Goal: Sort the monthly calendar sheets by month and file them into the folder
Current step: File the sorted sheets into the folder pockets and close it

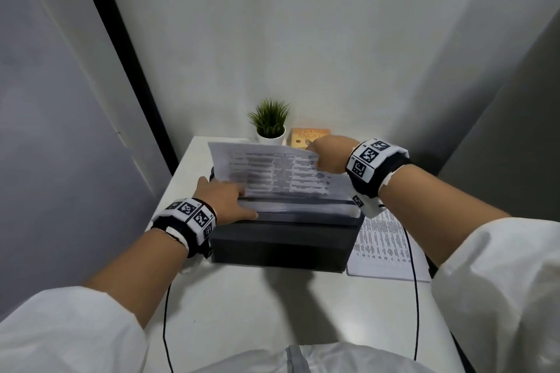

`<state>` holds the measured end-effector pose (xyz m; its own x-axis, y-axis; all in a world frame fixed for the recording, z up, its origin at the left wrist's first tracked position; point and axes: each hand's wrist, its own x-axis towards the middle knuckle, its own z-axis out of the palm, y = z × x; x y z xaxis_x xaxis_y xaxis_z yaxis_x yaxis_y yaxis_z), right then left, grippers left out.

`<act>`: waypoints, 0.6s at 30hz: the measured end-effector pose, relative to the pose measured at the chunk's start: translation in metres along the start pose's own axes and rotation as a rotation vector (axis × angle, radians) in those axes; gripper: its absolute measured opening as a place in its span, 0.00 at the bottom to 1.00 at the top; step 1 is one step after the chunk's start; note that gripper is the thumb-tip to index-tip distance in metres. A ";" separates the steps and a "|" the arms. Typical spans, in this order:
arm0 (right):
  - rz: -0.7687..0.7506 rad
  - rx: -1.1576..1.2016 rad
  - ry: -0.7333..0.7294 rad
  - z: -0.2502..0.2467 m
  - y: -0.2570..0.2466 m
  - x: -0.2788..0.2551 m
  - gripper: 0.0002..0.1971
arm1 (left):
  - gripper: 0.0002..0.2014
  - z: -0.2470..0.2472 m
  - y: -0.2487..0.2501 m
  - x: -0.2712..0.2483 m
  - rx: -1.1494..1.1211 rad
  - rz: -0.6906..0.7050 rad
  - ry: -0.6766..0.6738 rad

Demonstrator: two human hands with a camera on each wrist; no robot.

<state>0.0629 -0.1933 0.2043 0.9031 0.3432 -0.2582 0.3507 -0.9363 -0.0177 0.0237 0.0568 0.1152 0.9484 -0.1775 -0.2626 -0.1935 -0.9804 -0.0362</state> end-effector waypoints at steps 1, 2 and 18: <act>-0.009 -0.025 -0.039 0.003 -0.006 0.001 0.16 | 0.32 0.001 -0.001 -0.001 0.008 0.008 0.011; -0.024 -0.061 -0.083 0.007 -0.011 0.001 0.15 | 0.32 0.002 -0.001 -0.001 0.014 0.017 0.023; -0.062 -0.240 -0.330 0.041 -0.033 0.000 0.19 | 0.24 0.007 -0.007 -0.014 0.011 0.306 0.217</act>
<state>0.0414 -0.1654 0.1650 0.7638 0.3198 -0.5606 0.4854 -0.8571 0.1724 0.0101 0.0670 0.1121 0.8770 -0.4776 -0.0521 -0.4782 -0.8783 0.0018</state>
